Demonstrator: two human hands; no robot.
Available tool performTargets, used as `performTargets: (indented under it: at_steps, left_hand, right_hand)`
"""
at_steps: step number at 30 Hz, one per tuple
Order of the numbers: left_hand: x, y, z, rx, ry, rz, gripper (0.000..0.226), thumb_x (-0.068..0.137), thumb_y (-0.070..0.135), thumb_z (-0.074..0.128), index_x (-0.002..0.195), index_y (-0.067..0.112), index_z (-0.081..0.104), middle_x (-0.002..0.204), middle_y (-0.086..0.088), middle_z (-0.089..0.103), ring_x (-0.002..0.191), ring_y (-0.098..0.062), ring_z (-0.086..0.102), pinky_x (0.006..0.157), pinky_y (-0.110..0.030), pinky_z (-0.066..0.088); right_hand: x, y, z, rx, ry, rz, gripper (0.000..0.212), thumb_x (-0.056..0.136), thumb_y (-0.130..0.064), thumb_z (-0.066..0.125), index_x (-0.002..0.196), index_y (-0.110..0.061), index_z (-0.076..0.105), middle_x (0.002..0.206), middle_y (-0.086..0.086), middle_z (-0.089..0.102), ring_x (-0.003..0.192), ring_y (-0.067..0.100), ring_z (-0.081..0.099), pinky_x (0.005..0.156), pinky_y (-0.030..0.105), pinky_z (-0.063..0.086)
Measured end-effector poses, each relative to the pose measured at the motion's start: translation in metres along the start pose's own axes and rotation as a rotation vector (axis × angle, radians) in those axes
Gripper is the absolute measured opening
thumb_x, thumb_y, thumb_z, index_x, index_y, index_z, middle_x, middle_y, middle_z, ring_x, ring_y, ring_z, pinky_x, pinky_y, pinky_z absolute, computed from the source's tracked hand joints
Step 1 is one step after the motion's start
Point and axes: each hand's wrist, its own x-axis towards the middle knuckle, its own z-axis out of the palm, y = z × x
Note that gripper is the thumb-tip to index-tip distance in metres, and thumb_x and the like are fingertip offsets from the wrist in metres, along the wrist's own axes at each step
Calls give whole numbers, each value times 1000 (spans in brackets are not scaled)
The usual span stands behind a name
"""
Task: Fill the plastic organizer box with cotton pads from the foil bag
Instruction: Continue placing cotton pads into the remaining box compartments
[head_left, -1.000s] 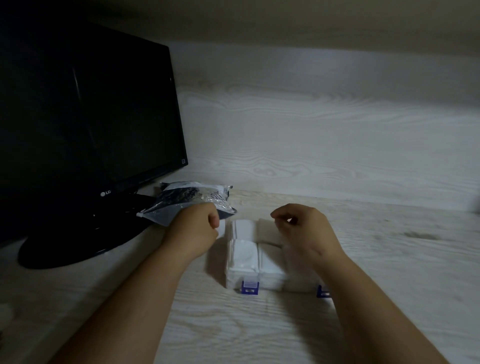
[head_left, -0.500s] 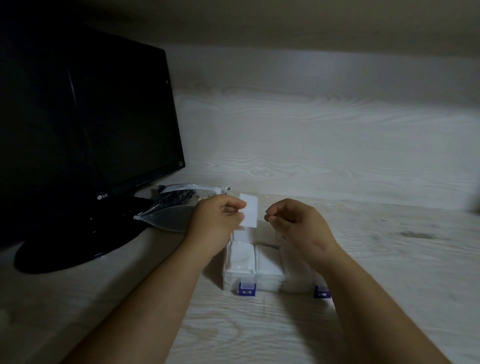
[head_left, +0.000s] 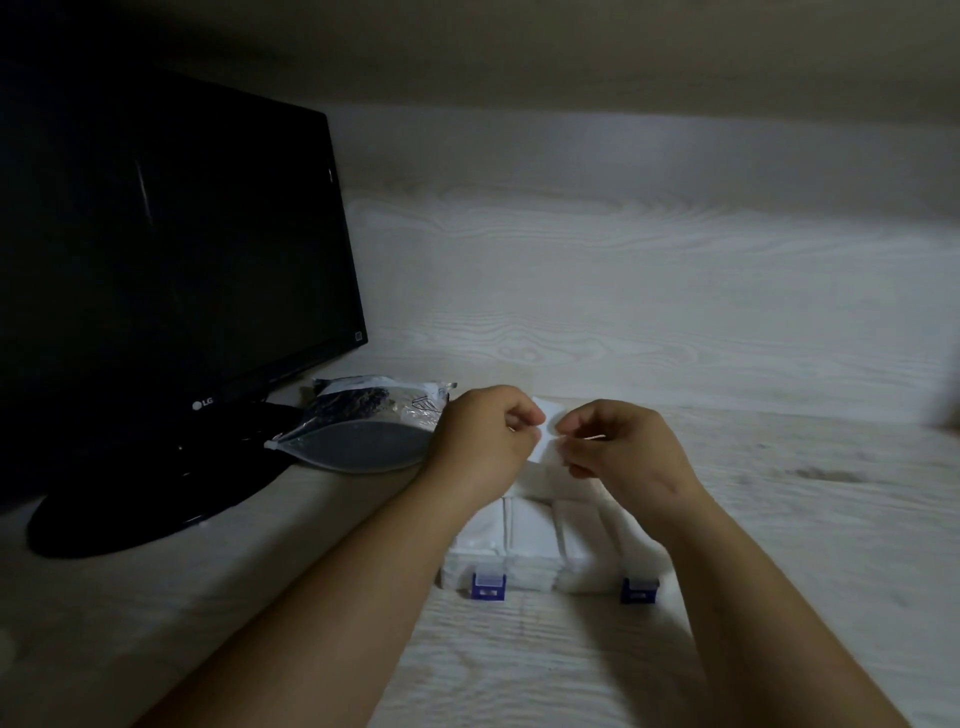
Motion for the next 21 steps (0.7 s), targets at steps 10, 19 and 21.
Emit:
performTargets:
  at_steps: [10, 19, 21]
  left_hand:
    - [6, 8, 29, 216, -92, -90, 10, 81, 21, 68, 85, 30, 71, 98, 6, 71, 95, -17, 65, 85, -31, 54]
    - [4, 8, 40, 406, -190, -101, 23, 79, 15, 63, 91, 31, 75, 101, 4, 72, 97, -22, 66, 85, -31, 54]
    - [3, 6, 43, 418, -203, -96, 24, 77, 15, 64, 92, 31, 75, 102, 4, 72, 98, -23, 65, 85, -33, 54]
  right_hand:
    - [10, 9, -11, -425, 44, 14, 14, 83, -11, 68, 84, -25, 69, 80, -4, 71, 72, 13, 66, 64, 27, 54]
    - [11, 13, -10, -666, -54, 88, 25, 84, -8, 60, 96, -25, 73, 101, -2, 71, 85, 10, 60, 70, 20, 44]
    - [12, 15, -9, -692, -73, 100, 24, 84, -8, 59, 94, -25, 73, 100, -1, 71, 84, 11, 60, 70, 21, 45]
